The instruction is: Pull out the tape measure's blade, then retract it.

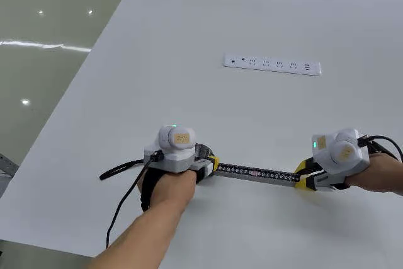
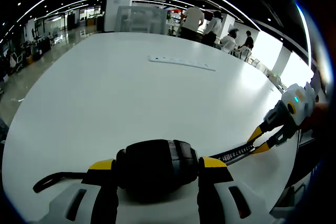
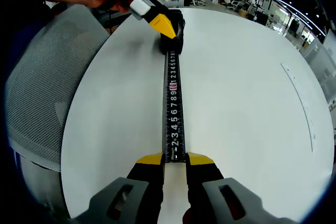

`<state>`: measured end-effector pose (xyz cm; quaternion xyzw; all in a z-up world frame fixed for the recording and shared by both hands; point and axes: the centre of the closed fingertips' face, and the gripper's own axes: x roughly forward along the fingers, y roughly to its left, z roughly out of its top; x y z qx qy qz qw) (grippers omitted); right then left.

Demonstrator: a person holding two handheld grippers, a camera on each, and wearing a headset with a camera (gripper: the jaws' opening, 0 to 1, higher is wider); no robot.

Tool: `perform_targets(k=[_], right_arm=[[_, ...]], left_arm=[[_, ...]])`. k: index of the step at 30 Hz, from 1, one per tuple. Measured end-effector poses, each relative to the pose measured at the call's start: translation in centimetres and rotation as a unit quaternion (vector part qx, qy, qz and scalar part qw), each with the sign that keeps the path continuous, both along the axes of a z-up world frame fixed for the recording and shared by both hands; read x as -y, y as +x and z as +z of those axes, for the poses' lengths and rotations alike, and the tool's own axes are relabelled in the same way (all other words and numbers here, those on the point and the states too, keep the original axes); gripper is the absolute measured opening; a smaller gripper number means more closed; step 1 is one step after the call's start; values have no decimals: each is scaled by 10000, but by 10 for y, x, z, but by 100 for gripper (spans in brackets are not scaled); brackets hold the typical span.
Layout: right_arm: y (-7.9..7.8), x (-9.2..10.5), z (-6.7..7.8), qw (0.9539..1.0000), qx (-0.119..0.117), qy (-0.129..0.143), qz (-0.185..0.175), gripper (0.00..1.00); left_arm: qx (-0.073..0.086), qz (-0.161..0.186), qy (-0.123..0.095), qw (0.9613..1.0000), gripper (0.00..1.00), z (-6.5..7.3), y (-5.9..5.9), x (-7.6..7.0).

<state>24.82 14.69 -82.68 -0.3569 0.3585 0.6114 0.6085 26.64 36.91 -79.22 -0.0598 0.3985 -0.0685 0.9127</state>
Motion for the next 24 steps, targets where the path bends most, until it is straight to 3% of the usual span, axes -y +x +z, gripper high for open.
perform_targets(k=[24], right_arm=[[1,-41,0,9998,-33,214,53,12]], left_arm=[[-31,-20,-69,10000,57,1,-1,0]])
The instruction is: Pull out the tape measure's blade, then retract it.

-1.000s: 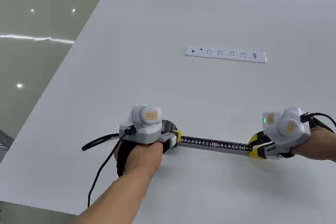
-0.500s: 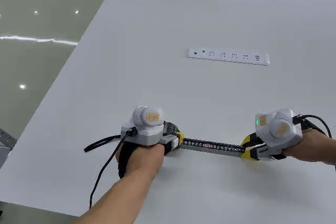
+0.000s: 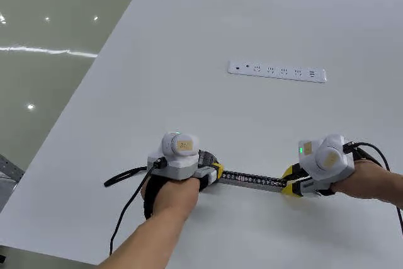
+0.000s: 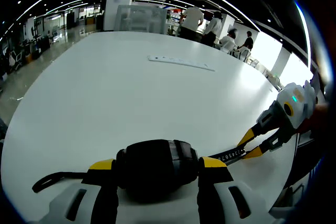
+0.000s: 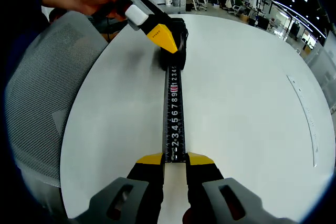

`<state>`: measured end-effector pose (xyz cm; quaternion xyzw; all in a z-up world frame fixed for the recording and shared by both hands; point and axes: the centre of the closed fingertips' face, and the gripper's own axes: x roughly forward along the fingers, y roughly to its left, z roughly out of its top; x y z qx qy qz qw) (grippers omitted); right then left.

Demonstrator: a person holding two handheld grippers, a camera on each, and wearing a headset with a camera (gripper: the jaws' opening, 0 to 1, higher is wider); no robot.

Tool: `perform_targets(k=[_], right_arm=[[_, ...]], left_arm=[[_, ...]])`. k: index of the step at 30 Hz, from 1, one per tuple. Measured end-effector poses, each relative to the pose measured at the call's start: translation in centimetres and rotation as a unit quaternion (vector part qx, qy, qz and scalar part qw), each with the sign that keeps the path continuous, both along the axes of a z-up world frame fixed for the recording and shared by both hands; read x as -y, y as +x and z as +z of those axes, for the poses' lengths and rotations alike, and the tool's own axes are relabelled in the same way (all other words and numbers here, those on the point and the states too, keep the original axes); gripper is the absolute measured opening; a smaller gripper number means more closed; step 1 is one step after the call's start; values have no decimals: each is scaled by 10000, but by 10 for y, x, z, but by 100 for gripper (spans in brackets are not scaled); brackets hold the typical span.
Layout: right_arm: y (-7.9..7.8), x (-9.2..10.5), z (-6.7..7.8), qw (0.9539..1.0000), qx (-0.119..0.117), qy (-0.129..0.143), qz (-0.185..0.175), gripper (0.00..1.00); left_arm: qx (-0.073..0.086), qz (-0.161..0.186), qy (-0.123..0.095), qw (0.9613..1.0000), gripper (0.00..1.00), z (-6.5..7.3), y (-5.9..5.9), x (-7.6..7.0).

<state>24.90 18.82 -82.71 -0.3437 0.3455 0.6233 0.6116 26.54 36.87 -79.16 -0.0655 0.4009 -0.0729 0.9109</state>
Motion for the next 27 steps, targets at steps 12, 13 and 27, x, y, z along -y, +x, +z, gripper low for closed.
perform_targets(k=[12,13,27], right_arm=[[1,-22,1,9999,-40,129,17,12],[1,-24,1,9999,-50,142,10,12],[1,-45,2,9997,-19,237,53,12]], left_arm=[[-3,-2,-38,10000,57,0,0,0],[-3,-6,-37,10000,57,0,0,0],[-2,-12,-63,10000,57,0,0,0]])
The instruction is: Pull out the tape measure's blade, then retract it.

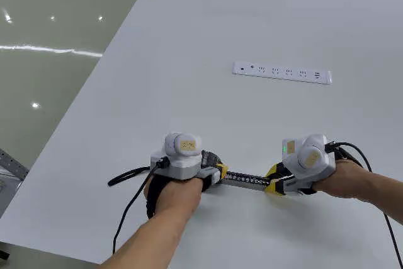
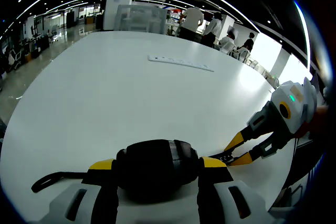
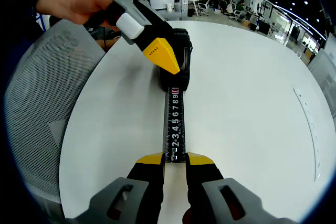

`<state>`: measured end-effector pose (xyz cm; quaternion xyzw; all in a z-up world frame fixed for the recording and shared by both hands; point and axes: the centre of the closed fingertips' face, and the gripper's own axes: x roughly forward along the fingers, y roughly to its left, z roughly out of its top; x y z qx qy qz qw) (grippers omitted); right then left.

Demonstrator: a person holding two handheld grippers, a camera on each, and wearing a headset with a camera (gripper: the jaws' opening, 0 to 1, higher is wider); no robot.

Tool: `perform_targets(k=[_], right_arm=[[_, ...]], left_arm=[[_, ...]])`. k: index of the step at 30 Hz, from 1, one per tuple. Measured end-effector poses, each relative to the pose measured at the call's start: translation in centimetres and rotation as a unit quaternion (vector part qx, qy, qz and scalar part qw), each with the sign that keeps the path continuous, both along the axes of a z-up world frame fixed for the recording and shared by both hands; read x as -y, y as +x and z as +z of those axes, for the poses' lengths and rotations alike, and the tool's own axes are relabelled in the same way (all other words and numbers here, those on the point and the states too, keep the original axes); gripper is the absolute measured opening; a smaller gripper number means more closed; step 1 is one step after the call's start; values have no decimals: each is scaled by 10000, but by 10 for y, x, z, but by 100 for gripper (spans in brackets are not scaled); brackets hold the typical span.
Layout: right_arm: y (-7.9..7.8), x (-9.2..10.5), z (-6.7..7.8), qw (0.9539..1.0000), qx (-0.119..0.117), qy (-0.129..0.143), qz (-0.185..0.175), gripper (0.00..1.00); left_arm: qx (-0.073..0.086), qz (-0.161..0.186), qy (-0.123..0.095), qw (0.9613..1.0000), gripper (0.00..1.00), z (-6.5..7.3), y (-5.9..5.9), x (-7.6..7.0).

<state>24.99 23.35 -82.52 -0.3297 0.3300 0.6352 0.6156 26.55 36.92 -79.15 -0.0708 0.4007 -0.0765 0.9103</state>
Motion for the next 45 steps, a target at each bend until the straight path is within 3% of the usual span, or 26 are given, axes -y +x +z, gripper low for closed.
perform_targets(k=[45], right_arm=[[-1,-64,-1,9997,-92,217,33,12]], left_arm=[[-11,-31,-47,10000,57,0,0,-1]])
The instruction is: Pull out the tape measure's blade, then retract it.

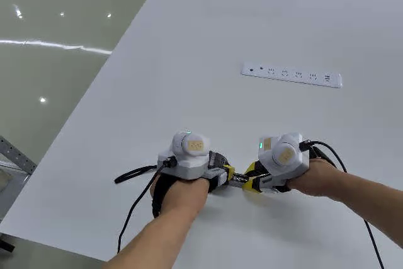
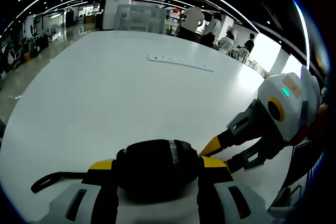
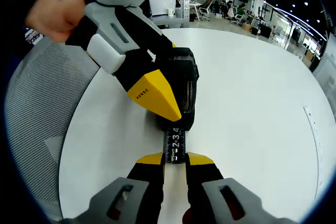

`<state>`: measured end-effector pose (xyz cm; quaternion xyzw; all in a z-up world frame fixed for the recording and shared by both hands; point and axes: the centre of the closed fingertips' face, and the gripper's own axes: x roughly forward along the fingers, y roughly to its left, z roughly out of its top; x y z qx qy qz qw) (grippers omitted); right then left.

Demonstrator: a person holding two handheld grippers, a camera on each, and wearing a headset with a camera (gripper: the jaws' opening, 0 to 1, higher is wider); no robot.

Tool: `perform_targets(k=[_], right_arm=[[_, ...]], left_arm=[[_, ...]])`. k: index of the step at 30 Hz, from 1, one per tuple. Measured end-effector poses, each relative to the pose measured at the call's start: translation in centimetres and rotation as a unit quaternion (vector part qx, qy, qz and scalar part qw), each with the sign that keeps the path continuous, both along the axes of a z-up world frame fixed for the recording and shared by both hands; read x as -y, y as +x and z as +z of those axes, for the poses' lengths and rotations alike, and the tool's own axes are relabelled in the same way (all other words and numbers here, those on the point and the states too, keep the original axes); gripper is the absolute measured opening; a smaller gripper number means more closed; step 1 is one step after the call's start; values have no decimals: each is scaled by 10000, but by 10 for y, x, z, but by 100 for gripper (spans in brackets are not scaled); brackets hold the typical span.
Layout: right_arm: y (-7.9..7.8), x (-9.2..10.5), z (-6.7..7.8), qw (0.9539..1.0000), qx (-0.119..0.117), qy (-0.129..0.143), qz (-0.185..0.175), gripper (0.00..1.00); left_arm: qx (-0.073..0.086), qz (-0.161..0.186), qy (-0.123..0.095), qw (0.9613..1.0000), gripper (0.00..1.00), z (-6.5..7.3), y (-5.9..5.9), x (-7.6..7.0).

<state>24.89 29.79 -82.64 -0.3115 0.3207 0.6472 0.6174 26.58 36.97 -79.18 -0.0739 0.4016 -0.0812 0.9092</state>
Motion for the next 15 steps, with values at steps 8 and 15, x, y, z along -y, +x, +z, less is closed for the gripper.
perform_targets(k=[8,15], right_arm=[[-1,-11,-1,10000,28,22,42,12],[-2,-16,0,10000,44,46,69,12]], left_arm=[[5,-22,-2,10000,57,0,0,1],[3,-27,2,10000,57,0,0,1]])
